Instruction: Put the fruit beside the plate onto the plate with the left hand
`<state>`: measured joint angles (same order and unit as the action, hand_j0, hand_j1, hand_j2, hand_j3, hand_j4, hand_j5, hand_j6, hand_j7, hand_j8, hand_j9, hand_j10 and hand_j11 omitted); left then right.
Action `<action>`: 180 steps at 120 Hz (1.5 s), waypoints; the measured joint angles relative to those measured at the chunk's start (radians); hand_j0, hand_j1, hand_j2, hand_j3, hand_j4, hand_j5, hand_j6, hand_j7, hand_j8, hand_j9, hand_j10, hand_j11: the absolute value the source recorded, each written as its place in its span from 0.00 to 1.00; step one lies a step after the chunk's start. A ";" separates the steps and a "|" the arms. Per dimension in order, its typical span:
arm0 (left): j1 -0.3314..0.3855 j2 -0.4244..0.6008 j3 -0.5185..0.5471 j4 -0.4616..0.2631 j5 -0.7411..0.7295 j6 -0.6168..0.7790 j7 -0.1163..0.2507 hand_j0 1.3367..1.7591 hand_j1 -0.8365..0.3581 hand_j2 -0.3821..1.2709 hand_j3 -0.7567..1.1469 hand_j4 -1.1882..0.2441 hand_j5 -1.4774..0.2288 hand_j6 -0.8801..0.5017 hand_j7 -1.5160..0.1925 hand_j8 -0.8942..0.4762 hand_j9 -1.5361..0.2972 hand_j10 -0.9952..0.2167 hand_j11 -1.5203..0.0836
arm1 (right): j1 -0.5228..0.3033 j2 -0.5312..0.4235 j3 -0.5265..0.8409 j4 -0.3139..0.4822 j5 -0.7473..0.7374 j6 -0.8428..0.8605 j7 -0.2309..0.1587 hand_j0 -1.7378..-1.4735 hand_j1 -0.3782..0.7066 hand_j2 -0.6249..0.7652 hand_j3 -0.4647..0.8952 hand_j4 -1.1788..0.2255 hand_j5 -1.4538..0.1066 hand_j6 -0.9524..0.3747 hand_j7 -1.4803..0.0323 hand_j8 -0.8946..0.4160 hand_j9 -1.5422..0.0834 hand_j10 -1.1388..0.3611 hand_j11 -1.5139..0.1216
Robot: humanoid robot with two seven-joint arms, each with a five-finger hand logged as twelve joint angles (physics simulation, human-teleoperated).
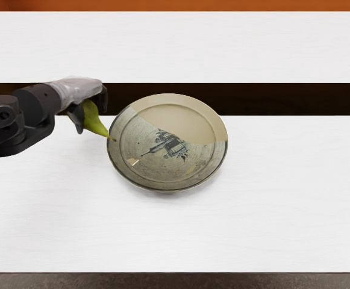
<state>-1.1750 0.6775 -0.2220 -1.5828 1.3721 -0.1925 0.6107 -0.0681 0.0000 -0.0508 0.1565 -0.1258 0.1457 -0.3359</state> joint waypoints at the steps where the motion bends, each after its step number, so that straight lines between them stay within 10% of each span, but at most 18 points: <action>1: 0.000 -0.003 -0.001 0.000 -0.001 0.000 0.000 0.75 0.54 0.50 0.40 0.39 0.35 0.25 0.39 0.34 0.37 0.34 0.41 | 0.000 0.000 0.000 0.000 0.000 0.000 0.000 0.30 0.03 0.45 0.34 0.84 0.93 0.72 0.98 0.68 0.95 0.76 0.93; 143: 0.087 -0.289 -0.064 0.084 0.000 0.002 0.000 0.75 0.55 0.48 0.40 0.40 0.36 0.24 0.40 0.33 0.38 0.34 0.42 | -0.001 0.000 0.000 -0.006 0.000 0.000 0.000 0.30 0.03 0.45 0.34 0.84 0.93 0.72 0.98 0.68 0.95 0.76 0.93; 180: 0.080 -0.286 -0.069 0.076 -0.002 0.002 0.000 0.76 0.70 0.31 0.40 0.60 0.60 0.40 0.63 0.44 0.60 0.54 0.67 | -0.002 0.000 0.000 -0.006 0.000 0.000 0.000 0.30 0.03 0.45 0.34 0.84 0.93 0.72 0.98 0.68 0.95 0.76 0.93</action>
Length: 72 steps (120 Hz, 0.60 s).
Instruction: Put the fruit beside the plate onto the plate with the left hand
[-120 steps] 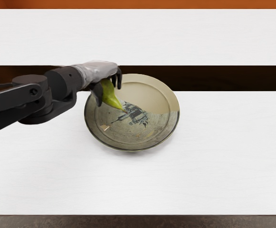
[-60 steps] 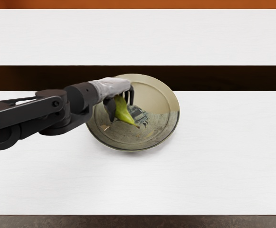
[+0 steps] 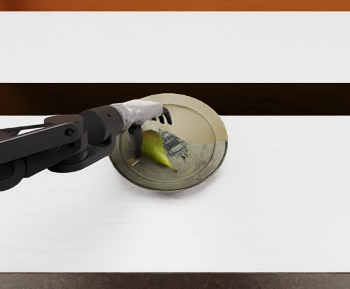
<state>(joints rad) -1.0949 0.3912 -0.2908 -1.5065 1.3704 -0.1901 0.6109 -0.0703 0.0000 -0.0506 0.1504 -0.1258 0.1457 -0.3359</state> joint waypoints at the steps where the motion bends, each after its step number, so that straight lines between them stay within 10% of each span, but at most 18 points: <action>1: -0.001 0.000 0.000 -0.001 0.000 0.000 0.000 0.76 0.70 0.31 0.40 0.60 0.61 0.40 0.63 0.44 0.60 0.55 0.67 | 0.000 0.000 0.000 0.000 0.000 0.000 0.000 0.30 0.03 0.45 0.34 0.84 0.93 0.72 0.98 0.68 0.95 0.76 0.93; 32: -0.007 0.009 -0.070 -0.038 -0.066 -0.001 0.000 0.76 0.84 0.26 0.40 0.71 0.73 0.51 0.76 0.53 0.72 0.68 0.81 | 0.000 0.000 0.000 0.000 0.000 0.000 0.000 0.30 0.03 0.45 0.34 0.84 0.93 0.72 0.98 0.68 0.95 0.76 0.93; 72: -0.010 0.202 -0.273 -0.045 -0.645 -0.330 0.000 0.76 0.95 0.24 0.40 0.79 0.83 0.60 0.85 0.62 0.80 0.78 0.91 | 0.000 0.000 -0.001 0.001 0.000 0.000 0.000 0.30 0.03 0.45 0.34 0.84 0.93 0.72 0.98 0.68 0.95 0.76 0.93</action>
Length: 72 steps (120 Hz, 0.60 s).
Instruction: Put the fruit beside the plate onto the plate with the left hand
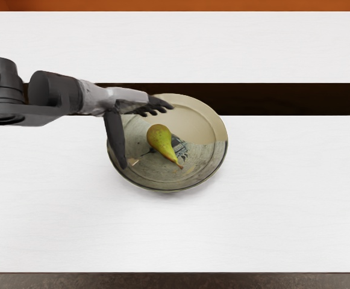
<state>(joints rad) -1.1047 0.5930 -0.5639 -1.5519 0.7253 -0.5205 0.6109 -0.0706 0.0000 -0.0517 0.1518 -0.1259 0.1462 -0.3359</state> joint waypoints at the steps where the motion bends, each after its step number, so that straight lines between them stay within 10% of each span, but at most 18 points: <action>1: 0.001 0.003 -0.002 0.000 -0.008 -0.007 0.000 0.76 0.95 0.24 0.40 0.79 0.83 0.60 0.85 0.62 0.80 0.78 0.91 | 0.000 0.000 0.000 0.000 0.000 0.000 0.000 0.30 0.03 0.45 0.34 0.84 0.93 0.72 0.98 0.68 0.95 0.76 0.93; 72: 0.006 0.255 -0.063 0.000 -0.446 -0.090 0.000 0.76 0.97 0.23 0.40 0.81 0.85 0.62 0.87 0.64 0.82 0.80 0.93 | -0.001 0.000 0.001 0.000 0.000 0.001 0.000 0.30 0.03 0.45 0.34 0.84 0.93 0.72 0.98 0.68 0.95 0.76 0.93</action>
<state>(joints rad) -1.0984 0.8483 -0.6273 -1.5524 0.2792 -0.6108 0.6109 -0.0716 0.0000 -0.0510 0.1519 -0.1258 0.1472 -0.3359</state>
